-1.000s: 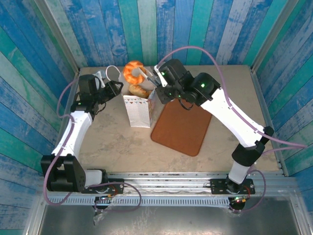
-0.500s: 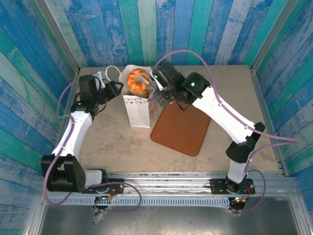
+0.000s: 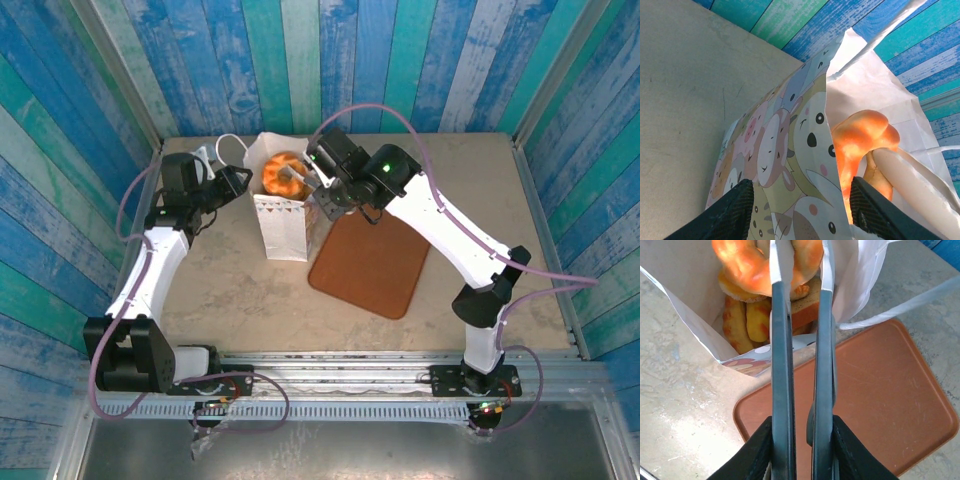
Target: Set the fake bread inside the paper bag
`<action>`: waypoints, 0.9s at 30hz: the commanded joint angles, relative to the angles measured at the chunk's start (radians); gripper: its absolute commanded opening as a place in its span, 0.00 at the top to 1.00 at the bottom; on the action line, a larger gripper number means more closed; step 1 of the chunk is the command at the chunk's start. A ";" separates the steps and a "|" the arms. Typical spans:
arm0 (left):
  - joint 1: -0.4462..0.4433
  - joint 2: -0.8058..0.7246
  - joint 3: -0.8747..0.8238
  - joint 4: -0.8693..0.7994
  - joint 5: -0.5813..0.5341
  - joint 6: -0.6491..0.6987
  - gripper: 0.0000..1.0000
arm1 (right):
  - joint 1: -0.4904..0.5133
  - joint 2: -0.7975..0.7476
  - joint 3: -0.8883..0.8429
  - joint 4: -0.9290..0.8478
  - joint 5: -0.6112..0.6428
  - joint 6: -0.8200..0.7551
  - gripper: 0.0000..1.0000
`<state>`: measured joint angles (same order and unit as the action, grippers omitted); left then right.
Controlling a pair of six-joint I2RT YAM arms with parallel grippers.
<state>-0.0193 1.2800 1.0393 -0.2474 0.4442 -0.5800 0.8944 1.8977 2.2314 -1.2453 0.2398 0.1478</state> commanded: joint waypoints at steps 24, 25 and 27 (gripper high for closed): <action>0.004 -0.059 0.011 -0.004 0.009 0.015 0.45 | 0.004 -0.048 0.035 -0.022 0.042 0.016 0.65; 0.004 -0.059 0.011 -0.003 0.009 0.014 0.44 | 0.003 -0.053 0.034 -0.018 0.042 0.017 0.66; 0.004 -0.063 0.011 -0.004 0.011 0.011 0.41 | 0.003 -0.074 0.030 -0.008 0.040 0.022 0.66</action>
<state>-0.0193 1.2797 1.0393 -0.2512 0.4446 -0.5781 0.8944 1.8854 2.2375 -1.2568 0.2543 0.1555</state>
